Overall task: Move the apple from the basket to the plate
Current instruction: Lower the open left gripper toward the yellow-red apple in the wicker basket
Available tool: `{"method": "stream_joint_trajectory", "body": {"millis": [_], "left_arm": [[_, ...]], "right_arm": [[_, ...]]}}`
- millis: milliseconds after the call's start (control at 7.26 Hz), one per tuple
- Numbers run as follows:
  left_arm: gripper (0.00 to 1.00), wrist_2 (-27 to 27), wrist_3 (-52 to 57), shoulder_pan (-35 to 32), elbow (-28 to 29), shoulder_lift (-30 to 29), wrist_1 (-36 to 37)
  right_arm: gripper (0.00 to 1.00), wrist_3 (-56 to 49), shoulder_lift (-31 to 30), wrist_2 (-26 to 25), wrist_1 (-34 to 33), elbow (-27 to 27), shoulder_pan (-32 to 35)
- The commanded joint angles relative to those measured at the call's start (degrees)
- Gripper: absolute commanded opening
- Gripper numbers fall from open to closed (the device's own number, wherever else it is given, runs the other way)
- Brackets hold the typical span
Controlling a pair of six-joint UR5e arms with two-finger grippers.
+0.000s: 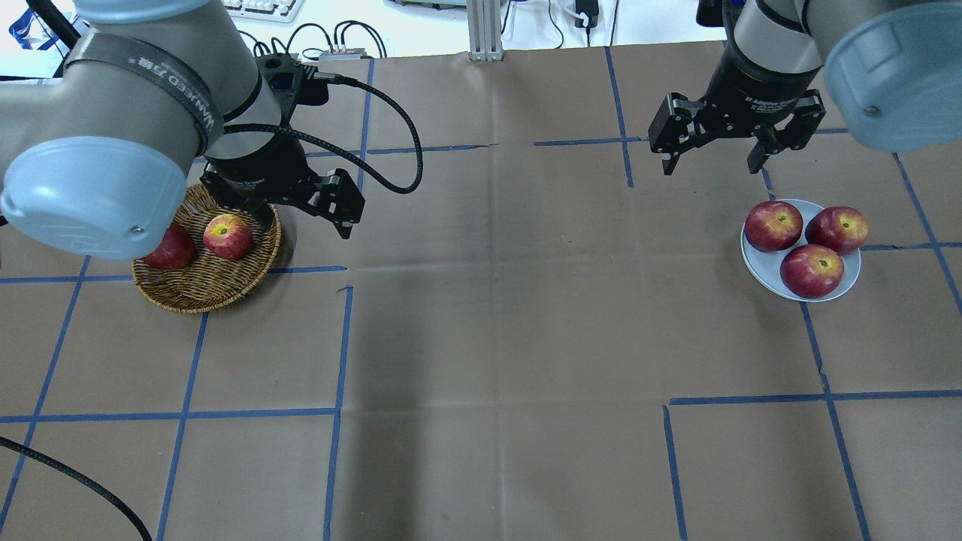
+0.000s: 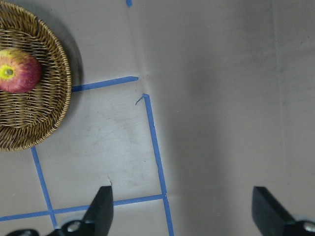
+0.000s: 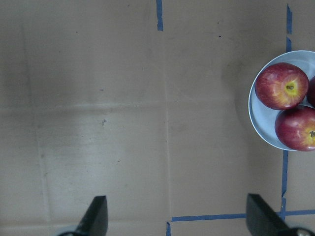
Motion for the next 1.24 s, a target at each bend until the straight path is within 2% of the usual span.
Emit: {"method": "stream_joint_trajectory", "body": {"millis": [0,826,1101], "left_arm": [[0.99,-0.1,0.0,0.0,0.0,0.0,0.0],[0.99,0.6,-1.8,0.6,1.5,0.3,0.0],[0.99,0.7,-0.5,2.9,-0.2,-0.7,0.8]], "right_arm": [[1.0,0.0,0.0,0.0,0.0,0.0,0.0],[1.0,0.0,0.0,0.0,0.0,0.0,0.0],[1.0,0.0,0.0,0.0,0.0,0.0,0.0]]}}
